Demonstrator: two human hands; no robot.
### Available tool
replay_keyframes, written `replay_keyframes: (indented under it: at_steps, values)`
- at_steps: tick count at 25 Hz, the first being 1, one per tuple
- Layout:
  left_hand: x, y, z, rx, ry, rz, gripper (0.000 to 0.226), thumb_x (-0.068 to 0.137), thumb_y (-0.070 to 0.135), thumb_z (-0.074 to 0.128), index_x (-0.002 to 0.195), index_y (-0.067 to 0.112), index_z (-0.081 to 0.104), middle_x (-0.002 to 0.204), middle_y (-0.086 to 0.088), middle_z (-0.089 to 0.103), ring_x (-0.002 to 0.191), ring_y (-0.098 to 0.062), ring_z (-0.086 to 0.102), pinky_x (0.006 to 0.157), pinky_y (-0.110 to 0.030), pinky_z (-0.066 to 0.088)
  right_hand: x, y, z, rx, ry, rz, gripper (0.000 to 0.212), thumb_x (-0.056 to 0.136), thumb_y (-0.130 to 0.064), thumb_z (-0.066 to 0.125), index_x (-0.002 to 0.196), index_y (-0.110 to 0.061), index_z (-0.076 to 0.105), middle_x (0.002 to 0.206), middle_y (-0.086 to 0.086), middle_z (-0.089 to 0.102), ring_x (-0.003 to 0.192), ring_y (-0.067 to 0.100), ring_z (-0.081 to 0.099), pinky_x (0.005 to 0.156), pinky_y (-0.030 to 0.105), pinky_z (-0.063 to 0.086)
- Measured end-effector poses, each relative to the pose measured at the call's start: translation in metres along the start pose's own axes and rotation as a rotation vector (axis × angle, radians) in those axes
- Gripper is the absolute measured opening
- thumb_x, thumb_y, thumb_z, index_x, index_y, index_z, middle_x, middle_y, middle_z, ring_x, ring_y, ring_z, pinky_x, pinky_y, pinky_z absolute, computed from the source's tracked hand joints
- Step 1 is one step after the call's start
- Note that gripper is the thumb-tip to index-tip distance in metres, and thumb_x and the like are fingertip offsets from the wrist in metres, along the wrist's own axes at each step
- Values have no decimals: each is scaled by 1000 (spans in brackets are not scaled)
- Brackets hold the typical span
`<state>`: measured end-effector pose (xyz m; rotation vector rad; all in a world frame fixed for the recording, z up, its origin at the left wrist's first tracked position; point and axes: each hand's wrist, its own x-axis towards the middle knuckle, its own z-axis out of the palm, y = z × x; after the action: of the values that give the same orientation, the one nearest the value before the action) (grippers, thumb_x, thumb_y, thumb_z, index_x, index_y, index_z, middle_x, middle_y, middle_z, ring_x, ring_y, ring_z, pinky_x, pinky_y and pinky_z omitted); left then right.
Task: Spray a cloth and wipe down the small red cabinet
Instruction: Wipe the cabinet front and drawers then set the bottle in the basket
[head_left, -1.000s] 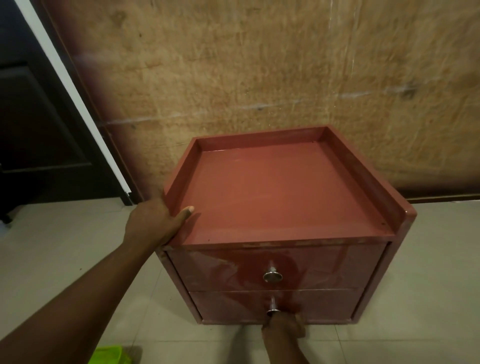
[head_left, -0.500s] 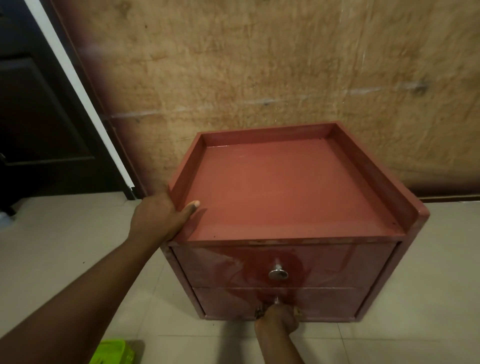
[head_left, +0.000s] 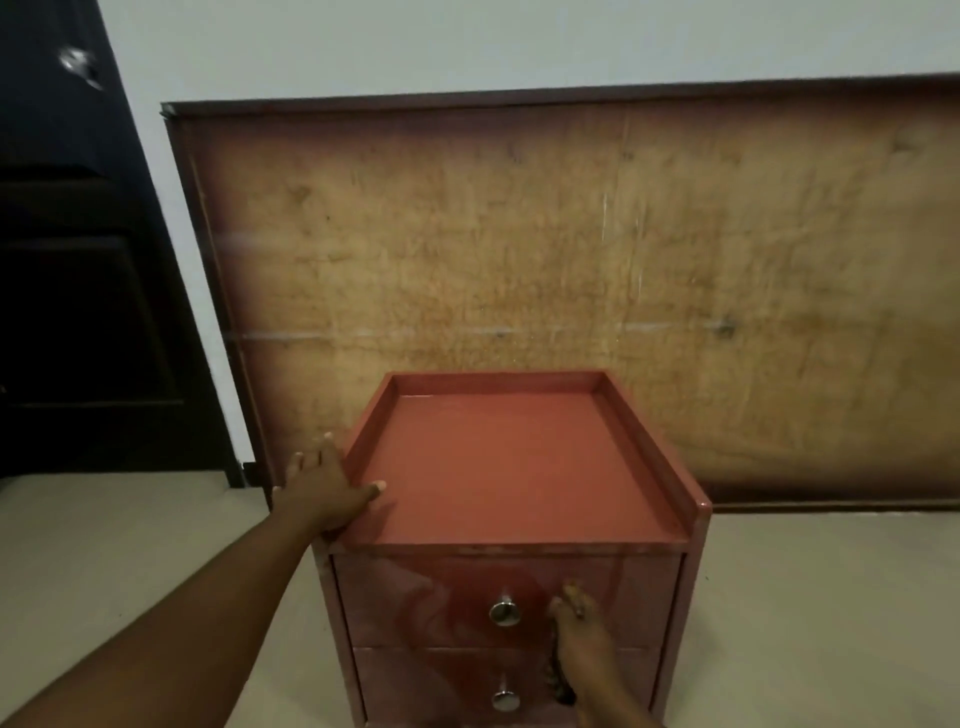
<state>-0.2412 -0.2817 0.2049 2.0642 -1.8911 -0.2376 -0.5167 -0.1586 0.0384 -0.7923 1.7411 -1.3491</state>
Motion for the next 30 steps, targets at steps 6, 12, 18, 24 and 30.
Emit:
replay_keyframes:
  at_steps: [6,12,18,24,30]
  values:
    - [-31,50,-40,-36,196,189,99,84,65,54,158,20,6,167,-9,3,153,-29,-1,118,-60,10,-75,-190,-19,-250,-130,-719,17,94,-33,48,80,-24,51,77,2,59,66,16,54,57,28,39]
    - [-43,110,-101,-79,479,425,86,88,51,57,156,18,17,164,-10,14,152,-30,6,120,-57,14,15,-295,-65,-420,365,-874,29,91,-21,51,115,-6,54,112,27,54,101,40,52,82,39,40]
    - [-54,130,-114,-65,461,534,83,90,49,54,157,22,12,166,-4,8,153,-24,0,122,-54,4,23,-311,-115,-353,536,-663,36,92,-29,46,120,-8,47,126,25,44,109,41,49,94,46,44]
    - [-51,123,-120,-32,462,530,89,91,47,53,158,17,3,167,-4,1,154,-21,-4,121,-54,-1,21,-315,-113,-388,597,-731,32,92,-31,47,117,-11,47,125,21,43,105,42,51,90,47,44]
    - [-44,86,-148,6,526,467,88,92,47,53,158,16,4,167,-4,5,154,-21,-1,121,-54,1,0,-331,-16,-453,371,-1001,28,92,-23,51,116,-9,52,112,24,48,95,41,53,80,42,44]
